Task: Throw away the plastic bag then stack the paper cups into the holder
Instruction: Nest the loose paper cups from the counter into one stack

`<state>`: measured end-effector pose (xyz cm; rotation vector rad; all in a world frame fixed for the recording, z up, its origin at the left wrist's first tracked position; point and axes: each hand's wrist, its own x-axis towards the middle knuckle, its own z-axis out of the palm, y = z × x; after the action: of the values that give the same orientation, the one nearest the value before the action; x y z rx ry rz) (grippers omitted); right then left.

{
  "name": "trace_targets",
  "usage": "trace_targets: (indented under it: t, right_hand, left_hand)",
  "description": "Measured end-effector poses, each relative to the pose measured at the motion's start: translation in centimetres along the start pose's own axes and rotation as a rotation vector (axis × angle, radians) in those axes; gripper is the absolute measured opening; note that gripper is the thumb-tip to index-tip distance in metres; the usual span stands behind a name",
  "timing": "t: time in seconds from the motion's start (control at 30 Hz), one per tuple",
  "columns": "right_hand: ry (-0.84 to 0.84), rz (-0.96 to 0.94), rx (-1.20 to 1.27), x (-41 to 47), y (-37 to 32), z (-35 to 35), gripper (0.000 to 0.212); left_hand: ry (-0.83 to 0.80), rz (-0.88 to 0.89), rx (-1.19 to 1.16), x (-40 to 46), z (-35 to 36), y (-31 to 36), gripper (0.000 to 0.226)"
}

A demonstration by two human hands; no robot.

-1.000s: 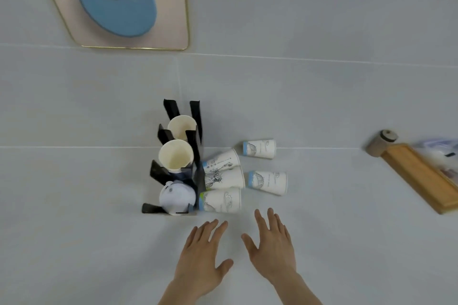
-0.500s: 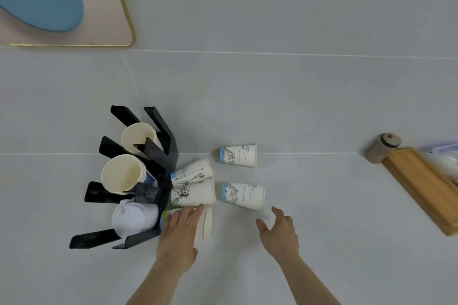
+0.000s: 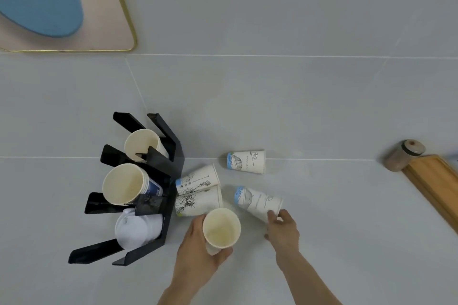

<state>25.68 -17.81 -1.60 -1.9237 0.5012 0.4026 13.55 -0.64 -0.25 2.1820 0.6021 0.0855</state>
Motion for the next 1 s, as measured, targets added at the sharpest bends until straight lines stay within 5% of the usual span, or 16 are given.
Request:
trace_targets:
  t: [0.2, 0.5, 1.0]
  right_hand:
    - [0.097, -0.239, 0.271, -1.8, -4.2, -2.8, 0.040]
    - [0.002, -0.909, -0.001, -8.2, -5.7, -1.8, 0.028]
    - [-0.101, -1.122, -0.184, -12.1, -5.0, 0.2, 0.064]
  left_hand:
    - [0.066, -0.056, -0.159, -0.5, 0.6, -0.1, 0.096]
    - [0.075, -0.033, -0.151, -1.7, 0.1, 0.8, 0.114]
    - [0.149, -0.086, -0.175, -1.9, -0.2, 0.5, 0.094]
